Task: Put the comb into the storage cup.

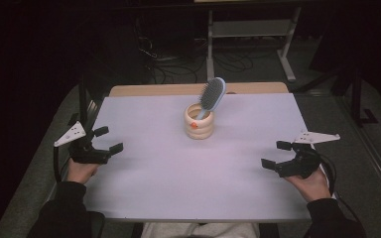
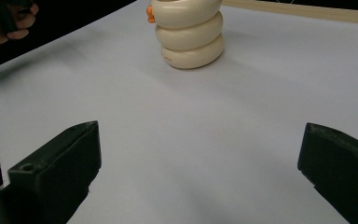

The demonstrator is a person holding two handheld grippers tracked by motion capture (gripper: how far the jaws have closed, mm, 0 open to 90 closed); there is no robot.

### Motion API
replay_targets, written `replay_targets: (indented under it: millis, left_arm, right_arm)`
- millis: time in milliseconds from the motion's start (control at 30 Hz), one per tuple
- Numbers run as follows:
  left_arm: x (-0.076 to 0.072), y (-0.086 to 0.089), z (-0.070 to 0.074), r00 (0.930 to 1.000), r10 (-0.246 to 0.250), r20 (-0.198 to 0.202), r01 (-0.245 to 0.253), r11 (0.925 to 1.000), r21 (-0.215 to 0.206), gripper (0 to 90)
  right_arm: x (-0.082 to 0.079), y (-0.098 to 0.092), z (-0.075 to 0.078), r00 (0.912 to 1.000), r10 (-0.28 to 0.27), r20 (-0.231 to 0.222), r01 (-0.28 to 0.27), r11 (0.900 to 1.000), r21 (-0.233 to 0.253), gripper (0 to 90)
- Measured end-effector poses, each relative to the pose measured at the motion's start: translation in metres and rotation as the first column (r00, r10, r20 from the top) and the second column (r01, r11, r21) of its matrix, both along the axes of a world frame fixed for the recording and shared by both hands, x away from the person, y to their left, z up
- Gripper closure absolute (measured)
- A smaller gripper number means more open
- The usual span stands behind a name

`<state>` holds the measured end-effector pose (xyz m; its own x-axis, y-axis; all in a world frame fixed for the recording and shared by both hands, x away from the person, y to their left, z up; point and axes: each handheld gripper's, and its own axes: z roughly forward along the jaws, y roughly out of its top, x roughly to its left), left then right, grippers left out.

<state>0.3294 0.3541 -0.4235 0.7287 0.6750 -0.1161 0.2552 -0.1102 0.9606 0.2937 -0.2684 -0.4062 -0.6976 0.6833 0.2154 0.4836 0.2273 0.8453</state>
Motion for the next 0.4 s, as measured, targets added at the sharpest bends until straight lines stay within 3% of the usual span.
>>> replay_targets:
  millis: [400]
  left_arm:
    - [-0.017, 0.012, -0.013, 0.9993, 0.035, 0.01, -0.034, 0.999, -0.027, 0.0]
  right_arm:
    - [0.0, -0.004, 0.001, 0.9999, -0.011, -0.002, 0.011, 1.0, 0.023, 0.0]
